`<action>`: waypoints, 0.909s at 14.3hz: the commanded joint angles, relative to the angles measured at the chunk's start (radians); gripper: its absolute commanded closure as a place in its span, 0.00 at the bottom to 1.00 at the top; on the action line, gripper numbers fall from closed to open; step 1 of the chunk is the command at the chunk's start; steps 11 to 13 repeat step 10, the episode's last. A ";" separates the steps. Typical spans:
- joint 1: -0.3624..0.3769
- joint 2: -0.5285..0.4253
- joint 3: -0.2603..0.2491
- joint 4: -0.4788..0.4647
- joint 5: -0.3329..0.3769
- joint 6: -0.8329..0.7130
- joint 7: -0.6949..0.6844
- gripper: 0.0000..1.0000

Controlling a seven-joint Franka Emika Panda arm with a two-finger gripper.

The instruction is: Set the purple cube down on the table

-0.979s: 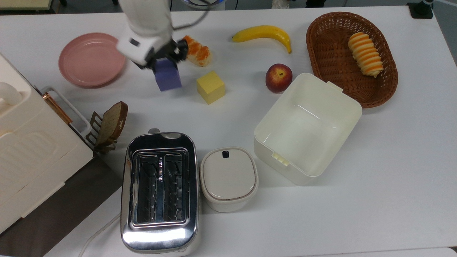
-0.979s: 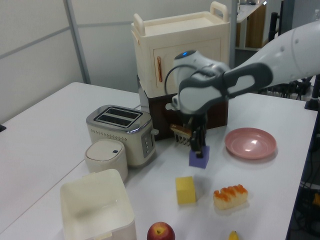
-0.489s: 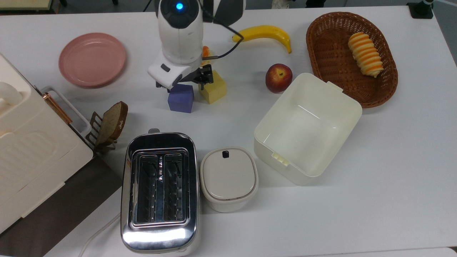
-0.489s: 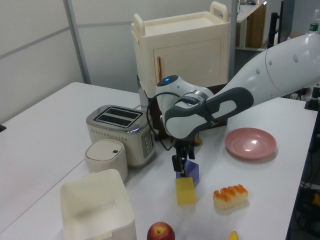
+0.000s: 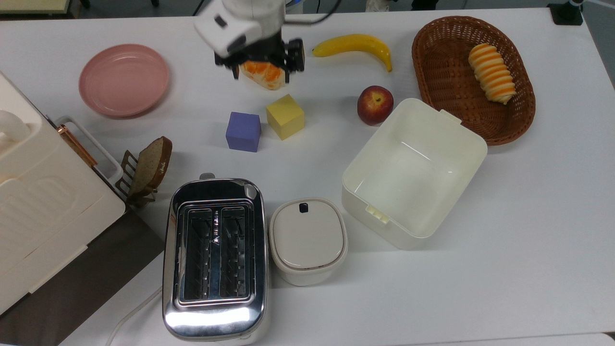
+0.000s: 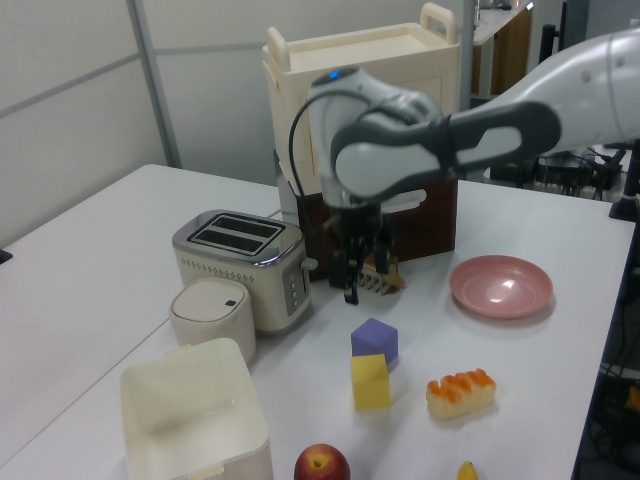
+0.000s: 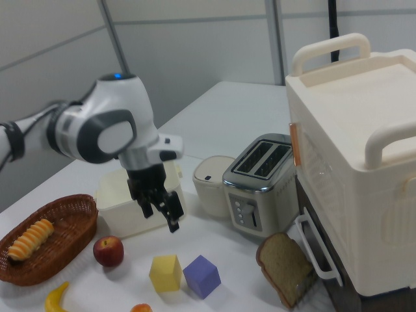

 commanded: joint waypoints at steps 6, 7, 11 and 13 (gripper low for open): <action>-0.083 -0.054 0.001 0.138 -0.012 -0.169 0.097 0.00; -0.081 -0.052 0.001 0.138 -0.009 -0.169 0.085 0.00; -0.063 -0.055 -0.043 0.136 0.003 -0.172 0.004 0.00; -0.063 -0.055 -0.043 0.136 0.003 -0.172 0.004 0.00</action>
